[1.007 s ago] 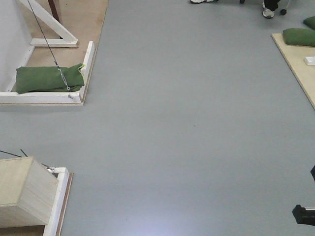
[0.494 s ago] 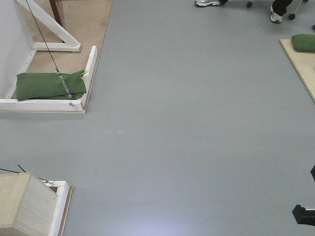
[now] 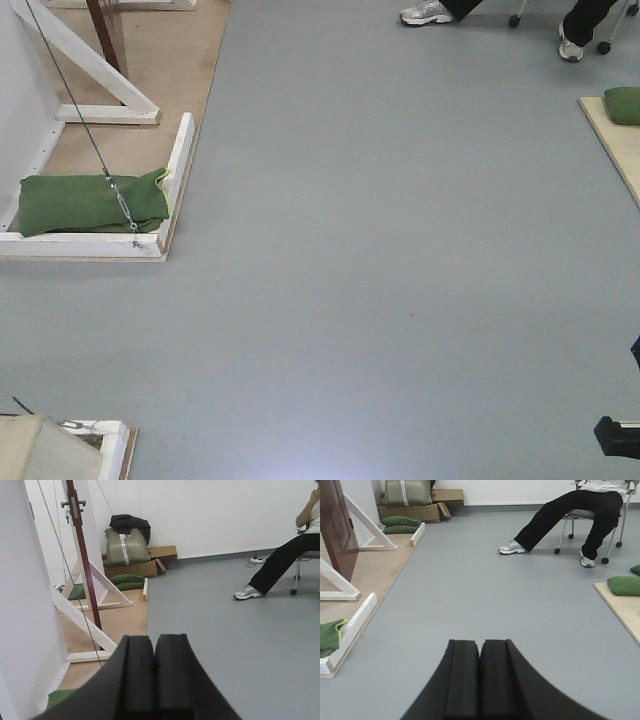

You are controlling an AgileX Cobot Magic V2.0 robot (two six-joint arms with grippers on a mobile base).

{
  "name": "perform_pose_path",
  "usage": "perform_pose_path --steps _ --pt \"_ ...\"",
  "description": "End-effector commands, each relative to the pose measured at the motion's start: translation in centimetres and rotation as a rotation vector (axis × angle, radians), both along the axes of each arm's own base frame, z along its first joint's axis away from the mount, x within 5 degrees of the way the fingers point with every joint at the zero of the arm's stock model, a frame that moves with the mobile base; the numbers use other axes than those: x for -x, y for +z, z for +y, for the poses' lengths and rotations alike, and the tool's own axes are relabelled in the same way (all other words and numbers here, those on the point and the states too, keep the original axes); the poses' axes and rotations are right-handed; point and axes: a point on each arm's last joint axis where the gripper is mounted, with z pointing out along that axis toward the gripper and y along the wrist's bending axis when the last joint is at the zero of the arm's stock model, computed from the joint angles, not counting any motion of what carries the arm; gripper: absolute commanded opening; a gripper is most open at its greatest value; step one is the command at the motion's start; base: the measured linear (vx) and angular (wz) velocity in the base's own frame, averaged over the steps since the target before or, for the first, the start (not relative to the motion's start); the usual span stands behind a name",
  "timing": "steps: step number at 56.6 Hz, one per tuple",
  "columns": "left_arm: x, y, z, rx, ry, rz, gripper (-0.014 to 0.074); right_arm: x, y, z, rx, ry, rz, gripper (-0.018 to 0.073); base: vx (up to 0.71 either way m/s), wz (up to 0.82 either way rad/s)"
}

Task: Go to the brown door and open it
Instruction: 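Drive the base forward along the grey floor toward the brown door, then continue driving and stop the base beside the brown wooden door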

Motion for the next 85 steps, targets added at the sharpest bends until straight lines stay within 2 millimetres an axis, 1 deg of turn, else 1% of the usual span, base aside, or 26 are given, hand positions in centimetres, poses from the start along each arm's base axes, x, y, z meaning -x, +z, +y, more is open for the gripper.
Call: perform_pose_path --steps 1,35,85 --pt "0.25 1.31 0.01 0.013 -0.001 -0.107 -0.0003 -0.07 0.58 -0.07 0.007 -0.009 -0.088 0.0 0.29 -0.03" --pt "0.26 1.31 0.01 0.013 -0.001 -0.108 -0.0003 -0.06 0.58 -0.07 0.007 -0.008 -0.089 0.0 0.34 -0.01" --pt "0.25 1.3 0.01 0.013 -0.001 -0.106 -0.0003 -0.07 0.58 -0.06 0.006 -0.006 -0.088 0.0 0.43 0.0"
